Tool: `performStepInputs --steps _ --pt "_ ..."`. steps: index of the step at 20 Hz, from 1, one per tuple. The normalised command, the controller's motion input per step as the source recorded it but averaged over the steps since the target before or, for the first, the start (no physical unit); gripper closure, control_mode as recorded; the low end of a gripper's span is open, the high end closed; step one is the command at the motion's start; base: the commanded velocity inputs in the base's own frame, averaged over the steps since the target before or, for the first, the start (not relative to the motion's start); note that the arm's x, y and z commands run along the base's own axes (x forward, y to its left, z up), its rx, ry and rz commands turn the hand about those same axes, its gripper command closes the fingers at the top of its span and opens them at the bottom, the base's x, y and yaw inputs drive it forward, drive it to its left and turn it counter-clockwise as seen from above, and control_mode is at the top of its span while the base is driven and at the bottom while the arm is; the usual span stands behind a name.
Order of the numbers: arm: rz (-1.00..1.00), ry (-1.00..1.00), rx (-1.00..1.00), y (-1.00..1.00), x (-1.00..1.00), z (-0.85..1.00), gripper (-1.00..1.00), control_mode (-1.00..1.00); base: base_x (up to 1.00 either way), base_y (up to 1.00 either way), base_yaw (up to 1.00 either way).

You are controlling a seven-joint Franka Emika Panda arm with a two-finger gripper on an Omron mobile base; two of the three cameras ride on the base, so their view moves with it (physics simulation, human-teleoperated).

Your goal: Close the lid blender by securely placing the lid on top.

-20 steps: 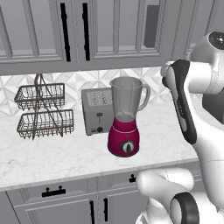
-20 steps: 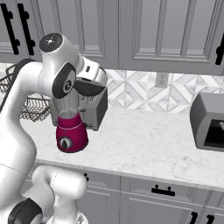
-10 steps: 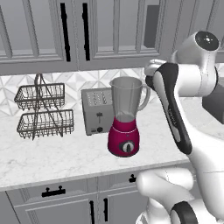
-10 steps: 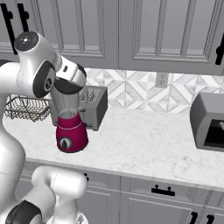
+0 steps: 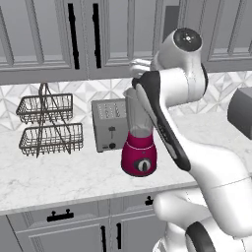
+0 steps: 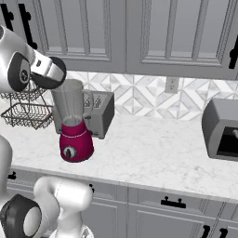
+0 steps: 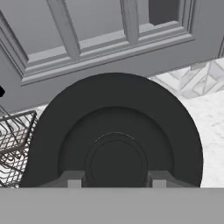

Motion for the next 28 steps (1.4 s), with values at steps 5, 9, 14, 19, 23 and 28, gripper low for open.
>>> performStepInputs --steps 5,9,14,19,23,28 --pt "0.0 0.07 -0.04 0.46 0.33 0.25 1.0 -1.0 0.0 0.0 0.0" --pt "0.0 0.12 -0.11 0.01 0.22 0.0 1.0 -1.0 0.0 0.0 0.0" --pt "-0.01 0.0 -0.06 0.0 0.32 -0.07 1.0 -1.0 0.0 0.0 0.0" --pt "0.0 0.12 -0.03 0.0 0.5 -0.15 1.0 -1.0 0.0 0.0 0.0" --pt "0.0 0.15 0.0 0.0 0.5 -0.1 1.0 -1.0 0.0 0.0 0.0" --pt "0.0 0.09 0.0 -0.05 0.41 -0.01 1.0 -1.0 0.0 0.0 0.0"
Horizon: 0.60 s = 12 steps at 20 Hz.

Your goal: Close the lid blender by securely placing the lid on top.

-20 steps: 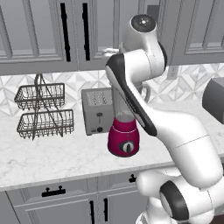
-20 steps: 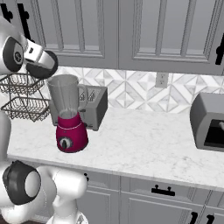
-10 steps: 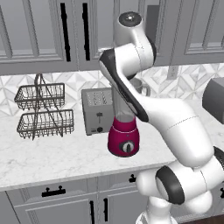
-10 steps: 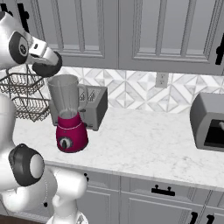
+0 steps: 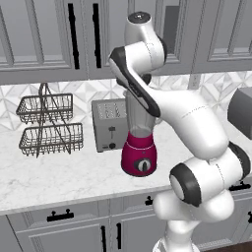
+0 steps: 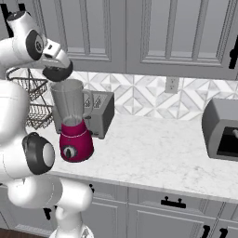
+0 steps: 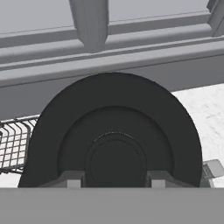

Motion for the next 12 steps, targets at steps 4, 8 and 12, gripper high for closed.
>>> performStepInputs --steps 4,8,12 --pt "0.0 0.02 0.0 -0.36 0.03 -0.25 1.0 -1.0 0.0 0.0 0.0" --pt "0.0 0.0 0.01 -0.28 0.16 -0.13 1.0 -1.0 0.0 0.0 0.0" --pt "0.0 0.01 0.04 -0.16 0.07 -0.06 1.0 -1.0 0.0 0.0 0.0"
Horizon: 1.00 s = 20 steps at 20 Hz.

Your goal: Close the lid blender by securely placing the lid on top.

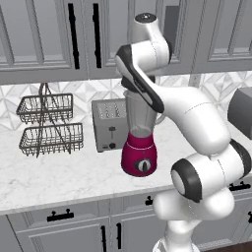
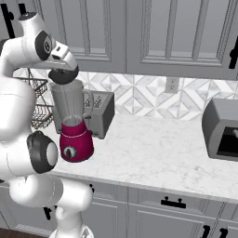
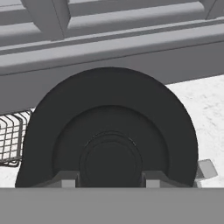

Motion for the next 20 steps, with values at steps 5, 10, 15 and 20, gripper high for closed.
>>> performStepInputs --steps 5,10,15,20 --pt "0.02 0.03 0.0 -0.05 0.0 -0.26 1.0 -1.0 0.0 0.0 0.0" --pt "0.01 0.0 0.0 -0.06 0.09 -0.08 1.0 -1.0 0.0 0.0 0.0" --pt "0.0 0.04 0.0 0.0 0.25 0.0 1.0 -1.0 0.0 0.0 0.0" --pt "0.01 0.12 0.0 0.0 0.04 -0.04 1.0 -1.0 0.0 0.0 0.0"
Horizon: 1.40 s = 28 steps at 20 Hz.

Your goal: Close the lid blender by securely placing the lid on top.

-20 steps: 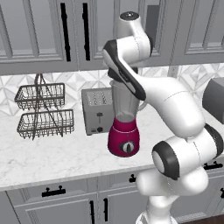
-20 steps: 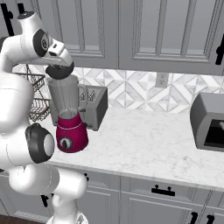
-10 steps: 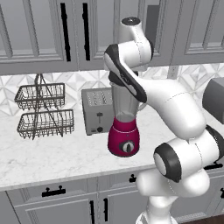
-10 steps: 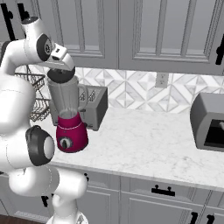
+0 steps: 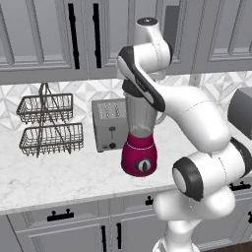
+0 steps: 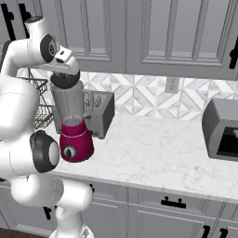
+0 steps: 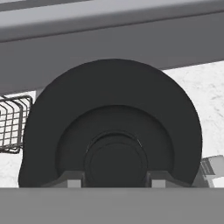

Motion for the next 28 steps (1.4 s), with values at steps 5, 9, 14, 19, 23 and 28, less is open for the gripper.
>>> performStepInputs --steps 5,9,14,19,23,28 --pt "0.03 0.08 0.03 -0.04 0.01 0.06 1.0 -1.0 0.0 0.0 0.0" --pt "0.05 0.03 0.05 -0.19 -0.17 0.03 1.0 -1.0 0.0 0.0 0.0" --pt "0.03 0.0 0.1 -0.19 -0.16 0.09 1.0 -1.0 0.0 0.0 0.0" --pt "0.0 -0.04 0.05 0.0 -0.29 0.0 1.0 -1.0 0.0 0.0 0.0" --pt "0.0 0.15 -0.01 0.0 -0.23 0.23 1.0 -1.0 0.0 0.0 0.0" --pt "0.0 0.12 -0.04 0.0 -0.02 0.29 1.0 -1.0 0.0 0.0 0.0"
